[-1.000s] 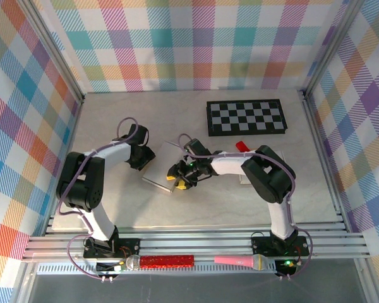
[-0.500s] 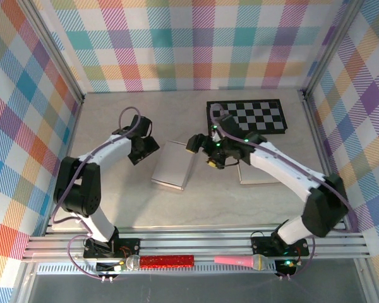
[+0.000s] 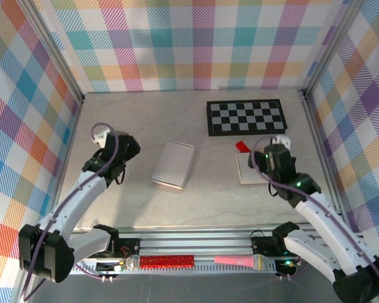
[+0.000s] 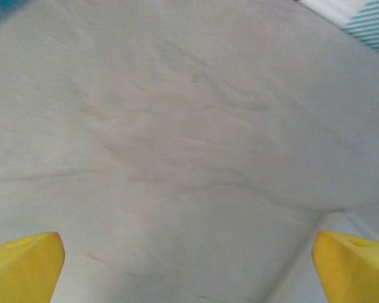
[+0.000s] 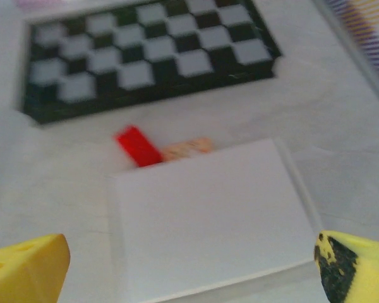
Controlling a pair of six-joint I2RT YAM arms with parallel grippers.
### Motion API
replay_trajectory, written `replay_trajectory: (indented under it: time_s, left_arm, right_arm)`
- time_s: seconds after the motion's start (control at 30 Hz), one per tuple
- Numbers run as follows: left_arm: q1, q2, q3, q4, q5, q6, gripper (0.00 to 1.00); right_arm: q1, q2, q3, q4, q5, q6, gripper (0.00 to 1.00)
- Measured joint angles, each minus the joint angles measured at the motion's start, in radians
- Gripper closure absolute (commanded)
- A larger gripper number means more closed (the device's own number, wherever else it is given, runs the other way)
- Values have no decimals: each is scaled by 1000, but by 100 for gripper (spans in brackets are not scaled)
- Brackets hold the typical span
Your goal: Fold the paper box
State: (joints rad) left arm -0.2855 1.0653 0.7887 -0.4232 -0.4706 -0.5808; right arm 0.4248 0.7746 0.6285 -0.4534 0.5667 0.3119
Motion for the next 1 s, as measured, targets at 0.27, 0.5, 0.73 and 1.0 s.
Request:
replay_trajectory:
  time_s: [0.27,0.5,0.73,1.0]
  left_arm:
    - [32,-82,-291,240,-98,264,0]
    - [94,162,-307,533,-61,388,0]
    - [144,383,-298,815,42,474,0]
    - [197,501,-401,1178,165,539,0]
  right_arm:
    - [-201,95,-329,462,-82,-208,1]
    - [-335,465,-320,874,-266,-224,1]
    - [-409,745,-253,1200,-412,-246,1]
    - [-412,755,-279,1312,-435,-246,1]
